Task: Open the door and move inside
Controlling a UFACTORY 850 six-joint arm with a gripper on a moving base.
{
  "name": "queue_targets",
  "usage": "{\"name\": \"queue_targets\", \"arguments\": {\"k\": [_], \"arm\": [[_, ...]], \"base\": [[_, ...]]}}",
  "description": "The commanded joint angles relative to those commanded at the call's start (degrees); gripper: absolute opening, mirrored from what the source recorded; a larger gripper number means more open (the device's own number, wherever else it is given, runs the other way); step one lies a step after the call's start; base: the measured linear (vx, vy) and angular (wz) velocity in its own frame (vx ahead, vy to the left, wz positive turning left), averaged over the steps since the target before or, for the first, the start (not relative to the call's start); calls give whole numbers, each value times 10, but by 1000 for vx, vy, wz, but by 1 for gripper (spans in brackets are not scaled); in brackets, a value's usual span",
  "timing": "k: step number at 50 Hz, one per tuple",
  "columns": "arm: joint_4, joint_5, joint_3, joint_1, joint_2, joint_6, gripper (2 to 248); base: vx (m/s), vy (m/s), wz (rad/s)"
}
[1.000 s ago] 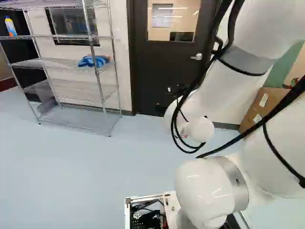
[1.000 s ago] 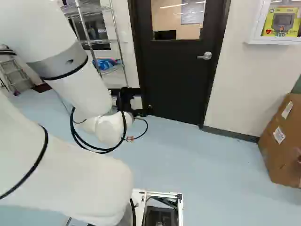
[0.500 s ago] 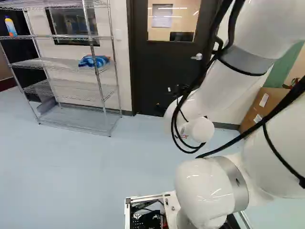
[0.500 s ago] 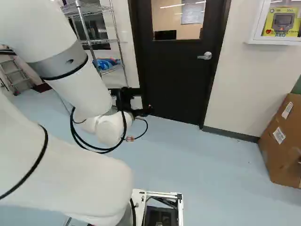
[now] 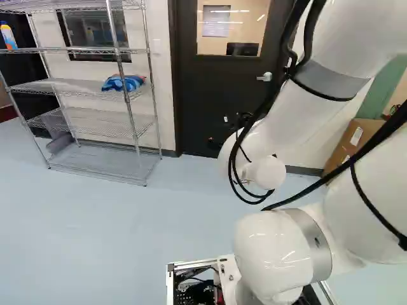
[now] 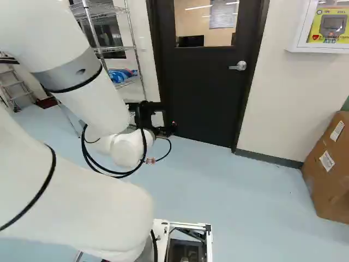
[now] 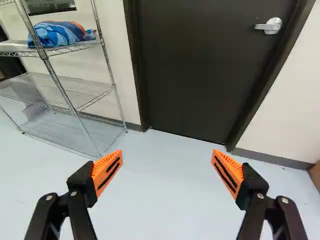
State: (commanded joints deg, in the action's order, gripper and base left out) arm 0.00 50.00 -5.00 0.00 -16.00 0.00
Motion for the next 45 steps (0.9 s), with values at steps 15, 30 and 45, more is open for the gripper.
{"name": "queue_targets", "arguments": {"k": [15, 30, 45], "arm": [[0, 0, 0, 0, 0, 0, 247], [0, 0, 0, 0, 0, 0, 247], [0, 0, 0, 0, 0, 0, 247]], "base": [[131, -9, -63], [136, -40, -215], [138, -40, -222]]}}
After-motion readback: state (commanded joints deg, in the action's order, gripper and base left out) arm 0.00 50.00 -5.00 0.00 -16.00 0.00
